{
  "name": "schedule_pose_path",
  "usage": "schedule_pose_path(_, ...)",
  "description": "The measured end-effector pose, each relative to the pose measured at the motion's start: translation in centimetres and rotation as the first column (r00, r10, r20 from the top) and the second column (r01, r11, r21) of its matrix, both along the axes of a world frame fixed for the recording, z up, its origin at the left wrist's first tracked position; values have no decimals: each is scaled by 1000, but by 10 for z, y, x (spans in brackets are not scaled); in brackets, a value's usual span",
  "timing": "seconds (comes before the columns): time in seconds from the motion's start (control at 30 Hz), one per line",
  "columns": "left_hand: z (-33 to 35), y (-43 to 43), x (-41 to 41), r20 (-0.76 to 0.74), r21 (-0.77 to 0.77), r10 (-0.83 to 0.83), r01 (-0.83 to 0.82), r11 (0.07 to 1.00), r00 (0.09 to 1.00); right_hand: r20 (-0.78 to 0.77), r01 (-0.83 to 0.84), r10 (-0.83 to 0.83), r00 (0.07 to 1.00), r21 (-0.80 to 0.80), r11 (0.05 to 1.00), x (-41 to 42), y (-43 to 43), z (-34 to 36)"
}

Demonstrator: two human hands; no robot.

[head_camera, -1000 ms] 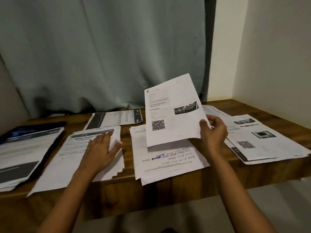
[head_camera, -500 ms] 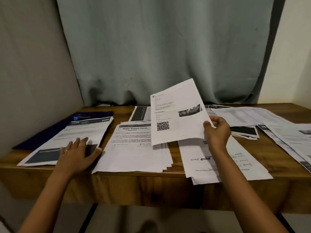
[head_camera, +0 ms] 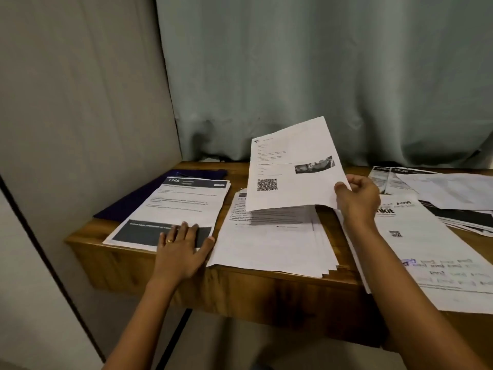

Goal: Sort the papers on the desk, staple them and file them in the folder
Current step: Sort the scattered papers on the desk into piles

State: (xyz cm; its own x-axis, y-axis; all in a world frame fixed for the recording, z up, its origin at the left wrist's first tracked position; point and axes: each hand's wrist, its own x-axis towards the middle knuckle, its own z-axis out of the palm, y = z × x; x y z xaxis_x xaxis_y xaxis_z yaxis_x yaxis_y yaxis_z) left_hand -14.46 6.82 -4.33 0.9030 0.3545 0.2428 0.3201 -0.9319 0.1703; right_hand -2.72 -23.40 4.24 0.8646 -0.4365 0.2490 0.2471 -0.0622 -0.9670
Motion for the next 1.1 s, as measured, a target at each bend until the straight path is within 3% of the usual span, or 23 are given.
schedule_pose_path(0.1, -2, 0, 0, 87, -56, -5, 10, 998, 996, -21, -82, 82, 996, 27, 996, -3, 40, 2)
schedule_pose_path(0.17, -3, -2, -4, 273, -239, 3, 65, 969, 962, -46, -128, 129, 991, 28, 991, -6, 70, 3)
schedule_pose_path(0.23, -2, -5, -10, 504, -453, 107, 157, 878, 857, -51, -176, 176, 983, 0, 984, -10, 100, 3)
schedule_pose_path(0.3, 0, -4, -16, 641, -470, 191, 184, 863, 743, -64, -240, 237, 969, -36, 970, -16, 127, 0)
schedule_pose_path(0.37, -2, 2, -20, 697, -388, 171, 165, 907, 696, -111, -317, 309, 944, -62, 946, -23, 152, -5)
schedule_pose_path(0.5, -4, 16, -21, 670, -197, 44, 121, 973, 741, -213, -437, 408, 888, -110, 893, -36, 190, -16)
schedule_pose_path(0.73, -4, 35, -24, 513, 46, 56, -92, 995, 857, -340, -535, 433, 835, -321, 781, -44, 230, -35)
schedule_pose_path(0.93, -14, 45, -15, 276, 91, -85, 63, 994, 957, -347, -530, 406, 846, -641, 556, -46, 240, -46)
schedule_pose_path(1.1, -7, 46, -13, 232, 95, -51, 30, 995, 971, -405, -567, 423, 811, -722, 397, -40, 237, -45)
